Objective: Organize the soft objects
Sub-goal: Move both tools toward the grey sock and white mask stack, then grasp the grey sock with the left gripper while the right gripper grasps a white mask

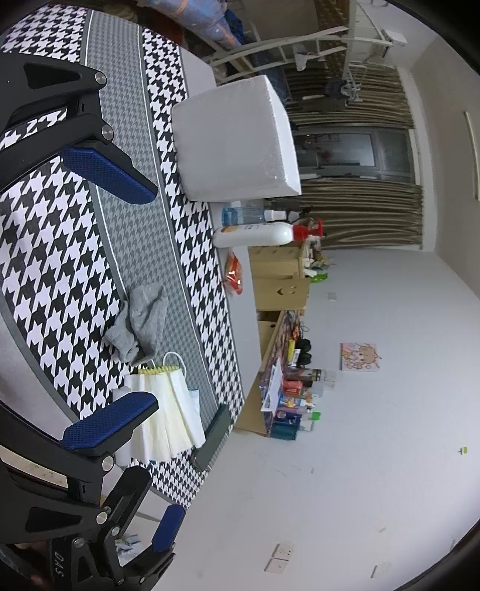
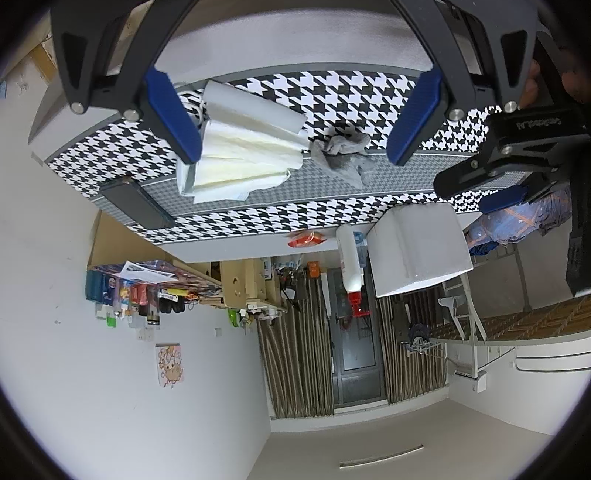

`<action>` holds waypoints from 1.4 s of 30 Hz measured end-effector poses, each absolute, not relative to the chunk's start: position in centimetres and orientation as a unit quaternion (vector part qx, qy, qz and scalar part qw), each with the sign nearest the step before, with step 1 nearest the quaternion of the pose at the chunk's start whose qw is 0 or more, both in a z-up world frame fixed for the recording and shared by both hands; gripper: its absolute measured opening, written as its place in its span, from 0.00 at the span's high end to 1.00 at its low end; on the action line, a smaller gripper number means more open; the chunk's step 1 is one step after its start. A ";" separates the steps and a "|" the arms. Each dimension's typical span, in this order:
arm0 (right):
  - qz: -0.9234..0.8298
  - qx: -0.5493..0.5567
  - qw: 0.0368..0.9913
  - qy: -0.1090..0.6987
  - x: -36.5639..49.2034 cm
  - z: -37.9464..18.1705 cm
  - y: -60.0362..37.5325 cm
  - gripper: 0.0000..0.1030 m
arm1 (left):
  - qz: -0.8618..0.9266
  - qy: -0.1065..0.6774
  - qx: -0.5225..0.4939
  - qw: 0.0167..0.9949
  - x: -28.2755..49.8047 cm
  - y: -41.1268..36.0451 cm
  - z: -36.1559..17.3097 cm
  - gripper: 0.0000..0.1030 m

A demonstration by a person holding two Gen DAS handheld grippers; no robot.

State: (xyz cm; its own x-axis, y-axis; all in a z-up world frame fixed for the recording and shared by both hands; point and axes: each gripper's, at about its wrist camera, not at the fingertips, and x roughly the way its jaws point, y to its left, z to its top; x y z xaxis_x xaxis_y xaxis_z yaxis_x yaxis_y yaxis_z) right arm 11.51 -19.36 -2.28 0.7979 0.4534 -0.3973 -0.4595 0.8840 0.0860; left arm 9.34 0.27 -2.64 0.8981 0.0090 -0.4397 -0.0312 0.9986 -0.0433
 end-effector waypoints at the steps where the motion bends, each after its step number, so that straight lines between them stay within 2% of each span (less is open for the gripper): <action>1: 0.240 -0.008 0.948 0.209 11.7 -2.3 -19.4 0.01 | 0.009 0.229 -0.027 0.973 9.6 0.3 -2.7 0.01; 39: 0.249 -0.029 0.929 0.272 16.9 -4.7 -20.1 0.01 | 0.020 0.350 -0.044 0.935 19.5 -0.6 -6.8 0.01; 42: 0.250 -0.027 0.928 0.277 17.2 -4.8 -20.2 0.01 | 0.024 0.363 -0.044 0.930 20.1 -0.7 -7.4 0.05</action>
